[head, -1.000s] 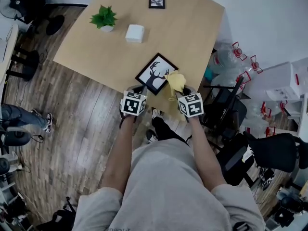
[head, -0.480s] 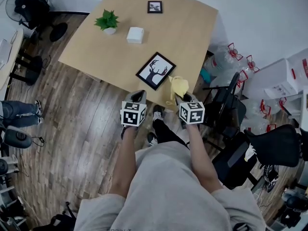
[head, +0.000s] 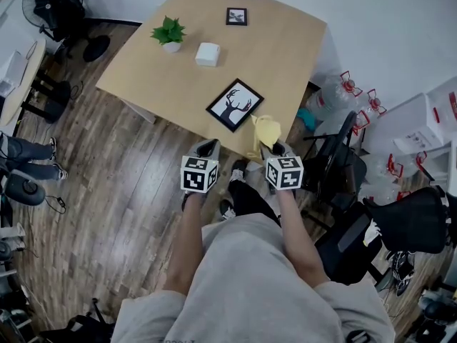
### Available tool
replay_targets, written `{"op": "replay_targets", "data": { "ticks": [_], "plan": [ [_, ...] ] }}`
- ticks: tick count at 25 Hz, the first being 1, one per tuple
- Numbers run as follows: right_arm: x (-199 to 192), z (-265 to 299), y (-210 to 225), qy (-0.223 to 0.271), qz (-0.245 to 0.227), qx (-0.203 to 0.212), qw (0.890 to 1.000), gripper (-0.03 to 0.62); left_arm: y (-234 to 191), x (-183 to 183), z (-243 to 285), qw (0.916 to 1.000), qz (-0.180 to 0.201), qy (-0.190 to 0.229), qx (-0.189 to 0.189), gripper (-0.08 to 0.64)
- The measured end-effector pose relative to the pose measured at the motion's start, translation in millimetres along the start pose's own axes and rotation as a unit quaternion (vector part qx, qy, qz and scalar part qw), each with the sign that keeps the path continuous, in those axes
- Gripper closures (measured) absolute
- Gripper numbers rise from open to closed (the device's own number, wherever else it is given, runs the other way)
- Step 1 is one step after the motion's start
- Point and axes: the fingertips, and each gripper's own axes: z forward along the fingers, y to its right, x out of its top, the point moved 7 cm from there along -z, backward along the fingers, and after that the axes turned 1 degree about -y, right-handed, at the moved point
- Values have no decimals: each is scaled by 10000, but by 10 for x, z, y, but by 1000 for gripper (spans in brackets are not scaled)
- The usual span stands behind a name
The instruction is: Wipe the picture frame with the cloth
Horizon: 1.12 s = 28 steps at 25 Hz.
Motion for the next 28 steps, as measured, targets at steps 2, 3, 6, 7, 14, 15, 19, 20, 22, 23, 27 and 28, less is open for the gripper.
{"op": "replay_targets", "data": {
  "ticks": [2,3,6,7,14,15,19,20,22,23,27,28],
  "plan": [
    [-6,-38,9,40,17,9,10000,541,10,19,-12,10000,1,50,39,508],
    [-16,-61,16,63,36,11,10000,541,21,25,-17,10000,5,75,51,508],
    [-57,-117,27,97,61,31,9999,541,56,29,-34,9999,-18,136,55,508],
    [-67,-130,29,96,53,40,9999,541,71,32,-40,9999,-31,150,49,508],
    [-92,-204,17,76,-41,113,9999,541,158,20,-82,9998,-40,208,67,508],
    [-91,-213,11,82,-65,121,9999,541,162,15,-93,9997,-44,219,77,508],
    [-108,-278,13,98,-101,92,9999,541,209,10,-126,9997,40,239,84,508],
    [-112,-294,7,102,-104,87,9999,541,221,10,-137,9997,63,243,82,508],
    [-108,-313,-10,117,-122,88,9998,541,232,11,-156,9996,95,245,80,508],
    [-105,-321,-18,126,-132,90,9998,541,237,10,-162,9996,103,244,78,508],
    [-106,-381,-33,169,-149,73,9997,541,292,1,-170,9996,134,258,39,508],
    [-115,-400,-37,173,-150,64,9997,541,308,-6,-176,9996,139,264,28,508]
  ]
}}
